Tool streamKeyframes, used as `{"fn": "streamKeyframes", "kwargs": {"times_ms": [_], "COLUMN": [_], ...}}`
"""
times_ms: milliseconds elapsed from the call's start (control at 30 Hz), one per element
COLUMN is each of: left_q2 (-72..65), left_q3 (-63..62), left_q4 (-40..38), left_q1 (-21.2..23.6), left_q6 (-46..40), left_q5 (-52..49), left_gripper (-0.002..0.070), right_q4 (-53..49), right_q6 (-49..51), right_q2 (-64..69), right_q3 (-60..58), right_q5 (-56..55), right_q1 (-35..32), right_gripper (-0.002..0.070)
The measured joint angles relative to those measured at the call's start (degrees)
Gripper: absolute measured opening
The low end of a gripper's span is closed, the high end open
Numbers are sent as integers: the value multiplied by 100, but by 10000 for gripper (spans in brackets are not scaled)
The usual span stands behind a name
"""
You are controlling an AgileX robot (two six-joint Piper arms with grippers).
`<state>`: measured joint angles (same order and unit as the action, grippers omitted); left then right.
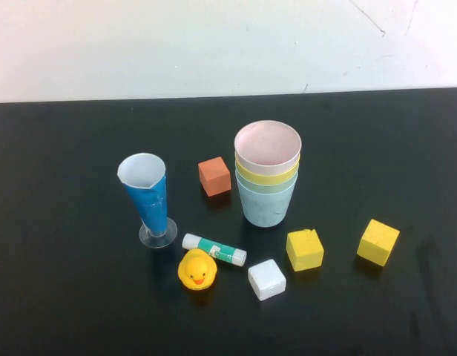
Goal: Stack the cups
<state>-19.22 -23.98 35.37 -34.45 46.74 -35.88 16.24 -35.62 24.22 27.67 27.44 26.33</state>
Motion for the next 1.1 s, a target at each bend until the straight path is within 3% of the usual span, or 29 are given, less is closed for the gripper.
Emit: {"fn": "streamKeyframes", "kwargs": {"times_ms": [200,400,567,733,833,1100], "left_q2": [0,0,0,0,0,0], "left_q3": [0,0,0,0,0,0], "left_q4": [0,0,0,0,0,0], "left_q1": [0,0,0,0,0,0], "left_q6": [-22,-73,-84,-93,-93,-93], "left_q5": [-12,-12,-12,-12,-12,-12], "left_gripper": [0,0,0,0,0,-1], "right_q4": [-554,-232,-103,-610,-1157,-1968], "right_q6": [358,437,437,827,1208,2567], "right_q2": [-140,-498,-1285,-2104,-2410,-2496], "right_q3": [-866,-1933,-2293,-2446,-2458,-2684], "right_q5": [-1205,-2488,-2019,-1534,-1067,-266], "right_q1": [0,-33,-879,-2311,-2820,-3020], "right_gripper": [-1,-1,-1,-1,-1,-1]}}
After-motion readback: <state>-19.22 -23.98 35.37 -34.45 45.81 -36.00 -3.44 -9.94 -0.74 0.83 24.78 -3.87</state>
